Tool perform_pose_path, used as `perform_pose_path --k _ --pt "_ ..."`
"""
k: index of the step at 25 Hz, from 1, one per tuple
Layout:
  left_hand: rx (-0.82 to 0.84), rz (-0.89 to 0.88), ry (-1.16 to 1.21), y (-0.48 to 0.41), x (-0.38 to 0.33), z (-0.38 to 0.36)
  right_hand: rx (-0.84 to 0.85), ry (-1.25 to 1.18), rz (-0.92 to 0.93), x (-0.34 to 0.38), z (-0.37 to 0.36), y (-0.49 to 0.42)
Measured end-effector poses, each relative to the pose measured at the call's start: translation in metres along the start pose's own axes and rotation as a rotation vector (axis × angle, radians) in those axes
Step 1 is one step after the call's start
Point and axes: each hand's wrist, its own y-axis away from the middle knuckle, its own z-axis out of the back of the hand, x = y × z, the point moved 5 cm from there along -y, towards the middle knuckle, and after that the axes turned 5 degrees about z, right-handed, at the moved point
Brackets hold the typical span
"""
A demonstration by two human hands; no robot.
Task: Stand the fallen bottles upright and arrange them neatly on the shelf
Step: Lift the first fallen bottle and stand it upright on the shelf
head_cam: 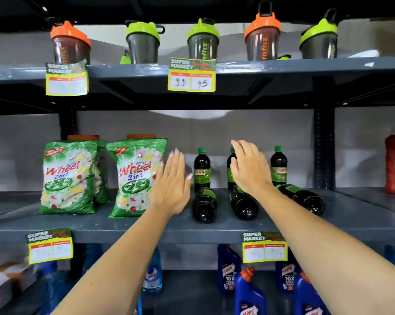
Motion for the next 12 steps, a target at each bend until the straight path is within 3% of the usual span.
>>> perform_pose_path --k 3,6,10,12 --pt "0.255 -0.016 0.057 0.040 0.018 -0.026 0.084 -0.209 -0.095 0.036 -0.013 -0.014" --pt "0.535 -0.035 0.058 0.077 0.019 -0.051 0.453 -0.239 -0.360 0.065 -0.049 -0.009" --pt "0.482 0.036 0.080 0.083 0.031 -0.051 0.945 -0.352 -0.595 0.092 -0.085 0.018" --pt "0.507 0.019 0.068 0.089 0.035 -0.052 0.979 -0.440 -0.670 0.098 -0.091 0.027"
